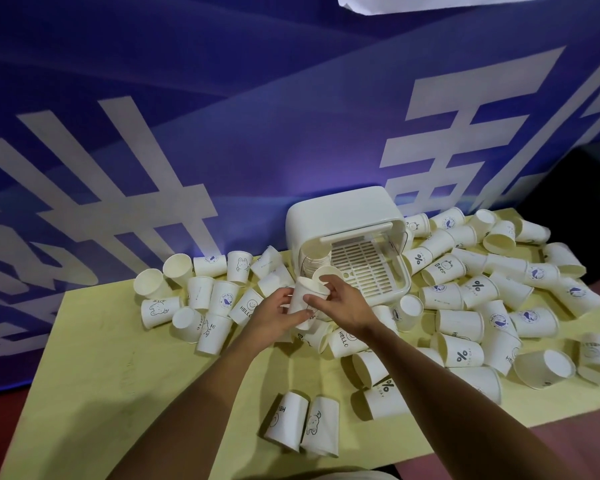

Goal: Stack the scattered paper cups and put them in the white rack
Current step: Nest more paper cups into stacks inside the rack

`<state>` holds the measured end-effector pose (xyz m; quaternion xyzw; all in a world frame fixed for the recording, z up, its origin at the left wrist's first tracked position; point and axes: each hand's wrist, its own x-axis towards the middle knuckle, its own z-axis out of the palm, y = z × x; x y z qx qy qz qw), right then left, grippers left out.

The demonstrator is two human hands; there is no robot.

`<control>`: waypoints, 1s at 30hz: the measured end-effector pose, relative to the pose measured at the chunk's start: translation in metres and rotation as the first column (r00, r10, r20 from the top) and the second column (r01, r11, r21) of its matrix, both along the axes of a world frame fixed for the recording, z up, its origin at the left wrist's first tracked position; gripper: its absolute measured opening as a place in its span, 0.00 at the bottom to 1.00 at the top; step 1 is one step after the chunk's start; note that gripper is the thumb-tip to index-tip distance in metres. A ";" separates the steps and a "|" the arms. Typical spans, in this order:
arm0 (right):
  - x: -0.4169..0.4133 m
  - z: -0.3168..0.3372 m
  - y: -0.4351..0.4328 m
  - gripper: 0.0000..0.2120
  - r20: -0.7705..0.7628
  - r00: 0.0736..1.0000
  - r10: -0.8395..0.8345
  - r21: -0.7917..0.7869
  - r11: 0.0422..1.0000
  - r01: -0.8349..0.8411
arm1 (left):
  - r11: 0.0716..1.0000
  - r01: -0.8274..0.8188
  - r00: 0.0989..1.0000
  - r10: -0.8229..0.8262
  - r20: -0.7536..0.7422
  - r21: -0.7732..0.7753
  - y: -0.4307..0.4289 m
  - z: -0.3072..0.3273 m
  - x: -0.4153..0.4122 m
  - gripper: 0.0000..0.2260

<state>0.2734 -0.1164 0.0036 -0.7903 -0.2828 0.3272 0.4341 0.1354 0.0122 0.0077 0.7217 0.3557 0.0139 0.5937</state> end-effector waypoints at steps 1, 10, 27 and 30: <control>0.000 0.000 0.001 0.32 -0.027 1.000 -0.012 0.018 1.000 0.013 | 1.000 0.008 1.000 -0.008 0.001 -0.007 0.000 0.000 0.000 0.23; 0.010 0.012 0.002 0.29 0.065 0.962 -0.265 0.217 0.945 0.245 | 0.995 0.077 0.984 -0.066 -0.166 0.063 0.005 -0.026 -0.020 0.26; 0.020 -0.029 0.015 0.32 0.468 0.879 -0.090 -0.027 0.993 0.115 | 0.897 0.229 0.911 -0.061 -0.407 0.377 0.007 -0.057 -0.043 0.33; 0.020 -0.034 0.015 0.31 0.476 0.877 -0.066 -0.048 0.994 0.100 | 0.885 0.235 0.910 -0.055 -0.412 0.402 0.009 -0.064 -0.040 0.34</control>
